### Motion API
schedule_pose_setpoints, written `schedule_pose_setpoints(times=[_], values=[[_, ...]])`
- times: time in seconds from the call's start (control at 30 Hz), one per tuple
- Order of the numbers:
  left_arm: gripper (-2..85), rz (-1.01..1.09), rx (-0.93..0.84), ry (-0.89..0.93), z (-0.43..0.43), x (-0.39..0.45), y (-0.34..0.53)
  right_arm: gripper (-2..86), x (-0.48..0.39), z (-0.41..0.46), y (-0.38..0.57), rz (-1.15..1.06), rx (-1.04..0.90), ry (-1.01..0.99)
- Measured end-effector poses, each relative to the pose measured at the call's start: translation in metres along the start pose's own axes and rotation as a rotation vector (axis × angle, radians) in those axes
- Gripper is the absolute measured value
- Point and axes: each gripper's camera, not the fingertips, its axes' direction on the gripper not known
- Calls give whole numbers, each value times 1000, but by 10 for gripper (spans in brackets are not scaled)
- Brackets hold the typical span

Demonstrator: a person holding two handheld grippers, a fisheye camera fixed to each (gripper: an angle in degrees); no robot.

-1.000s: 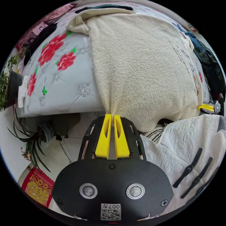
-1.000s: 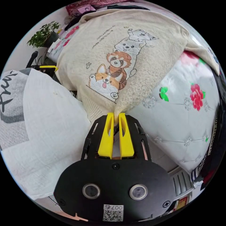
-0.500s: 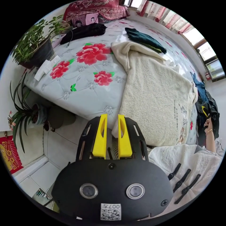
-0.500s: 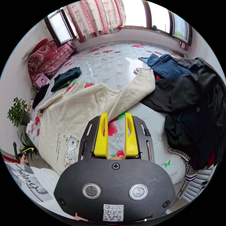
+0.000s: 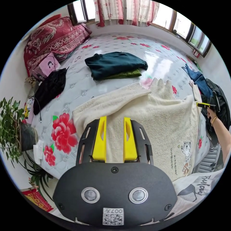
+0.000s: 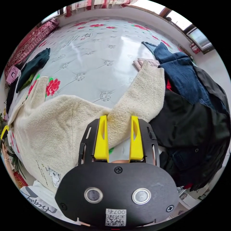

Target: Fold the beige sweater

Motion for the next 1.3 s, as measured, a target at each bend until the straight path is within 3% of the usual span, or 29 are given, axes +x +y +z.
schedule_pose_setpoints(times=[0.13, 0.27, 0.3, 0.43, 0.53, 0.6, 0.67, 0.83, 1.03, 1.1, 1.23, 1.3], values=[[116, 40, -154, -43, 57, 0, -54, 76, 29, -21, 10, -53, 27, -152], [82, 37, -125, -36, 65, -23, -62, 47, 111, -56, 84, 181, 163, -234], [61, -34, -105, 25, 57, -42, -60, 44, 125, -59, 101, 236, 189, -270], [27, -331, 110, 148, 8, -127, -25, 32, 194, -38, 245, 797, 336, -555], [15, -759, 284, 215, -28, -231, 54, 37, 190, -13, 332, 1105, 356, -559], [12, -840, 259, 176, -34, -263, 85, 50, 174, -27, 341, 1040, 371, -460], [11, -856, 214, 116, -39, -279, 105, 68, 141, -56, 298, 757, 308, -239], [10, -896, 232, 164, -50, -298, 131, 98, 64, -87, 183, 271, 273, 51], [10, -938, 341, 265, -79, -327, 138, 71, 12, -12, 89, -1, -68, 318], [10, -965, 394, 287, -93, -347, 150, 54, 24, -17, 92, 16, -46, 349], [9, -1043, 409, 306, -90, -377, 181, 57, 128, -98, 172, 610, 300, 165], [9, -1080, 385, 321, -77, -385, 198, 72, 153, -111, 217, 765, 355, 163]])
